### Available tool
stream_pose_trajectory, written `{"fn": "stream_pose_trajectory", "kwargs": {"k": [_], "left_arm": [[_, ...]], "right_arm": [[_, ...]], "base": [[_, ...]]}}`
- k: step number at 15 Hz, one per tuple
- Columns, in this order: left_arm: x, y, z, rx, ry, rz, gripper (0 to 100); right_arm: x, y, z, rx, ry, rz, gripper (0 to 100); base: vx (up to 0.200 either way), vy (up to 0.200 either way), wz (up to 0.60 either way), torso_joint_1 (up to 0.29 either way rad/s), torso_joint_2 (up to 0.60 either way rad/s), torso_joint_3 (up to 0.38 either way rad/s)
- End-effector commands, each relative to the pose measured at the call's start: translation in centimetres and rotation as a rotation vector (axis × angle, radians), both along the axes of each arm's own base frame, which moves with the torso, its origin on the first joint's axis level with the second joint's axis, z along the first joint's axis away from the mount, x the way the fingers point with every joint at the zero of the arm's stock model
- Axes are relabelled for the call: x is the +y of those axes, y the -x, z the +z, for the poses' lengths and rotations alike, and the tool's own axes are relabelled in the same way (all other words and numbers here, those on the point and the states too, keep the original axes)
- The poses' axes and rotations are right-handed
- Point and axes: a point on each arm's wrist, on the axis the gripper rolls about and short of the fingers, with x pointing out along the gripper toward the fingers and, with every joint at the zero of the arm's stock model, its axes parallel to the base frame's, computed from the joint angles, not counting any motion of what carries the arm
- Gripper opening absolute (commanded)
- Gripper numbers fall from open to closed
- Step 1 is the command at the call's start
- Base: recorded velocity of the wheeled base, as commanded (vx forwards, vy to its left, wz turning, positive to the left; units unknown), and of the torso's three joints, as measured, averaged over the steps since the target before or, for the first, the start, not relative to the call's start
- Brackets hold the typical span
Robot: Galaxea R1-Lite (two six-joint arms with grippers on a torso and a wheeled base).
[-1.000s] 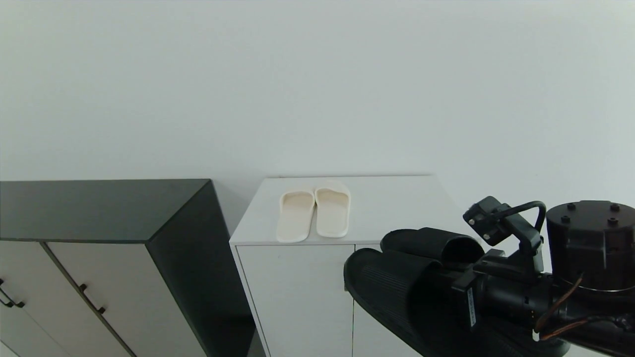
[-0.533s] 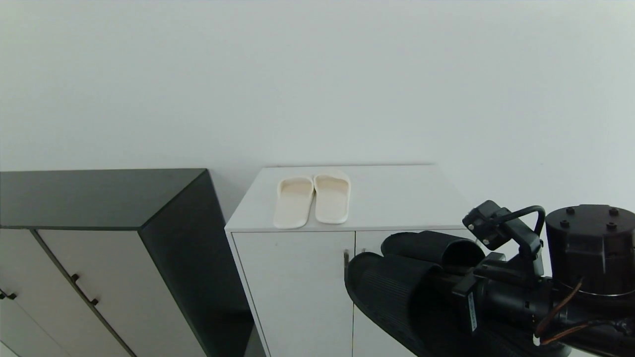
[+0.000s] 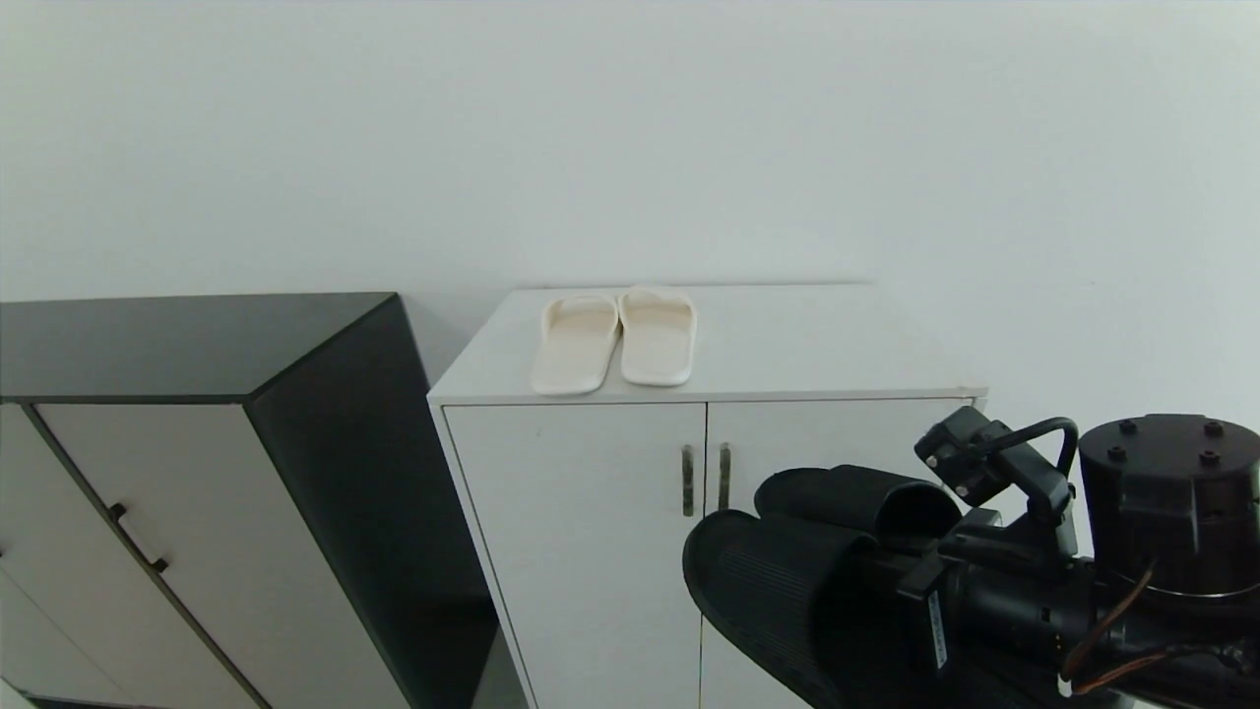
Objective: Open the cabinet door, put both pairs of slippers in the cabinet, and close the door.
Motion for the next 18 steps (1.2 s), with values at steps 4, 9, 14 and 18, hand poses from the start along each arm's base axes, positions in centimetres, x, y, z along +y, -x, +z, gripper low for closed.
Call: {"fn": "stream_pose_trajectory", "kwargs": {"k": [4, 9, 14, 18], "left_arm": [[0.0, 0.0, 0.0, -0.001, -0.001, 0.000, 100], [0.0, 0.0, 0.0, -0.001, -0.001, 0.000, 100], [0.0, -0.1, 0.0, 0.013, -0.006, -0.016, 100], [-0.2, 0.7, 3.5, -0.074, 0.030, -0.083, 100]], "right_arm": [[0.1, 0.0, -0.2, 0.006, 0.005, 0.003, 0], [0.0, 0.2, -0.3, -0.001, 0.018, 0.011, 0], [-0.1, 0.3, -0.5, 0.001, 0.024, 0.012, 0], [0.0, 0.2, -0.7, 0.011, 0.032, 0.014, 0]], "base": [[0.000, 0.000, 0.00, -0.196, 0.52, 0.316], [0.000, 0.000, 0.00, -0.165, 0.48, 0.317], [0.000, 0.000, 0.00, -0.129, 0.47, 0.333], [0.000, 0.000, 0.00, -0.071, 0.45, 0.367]]}}
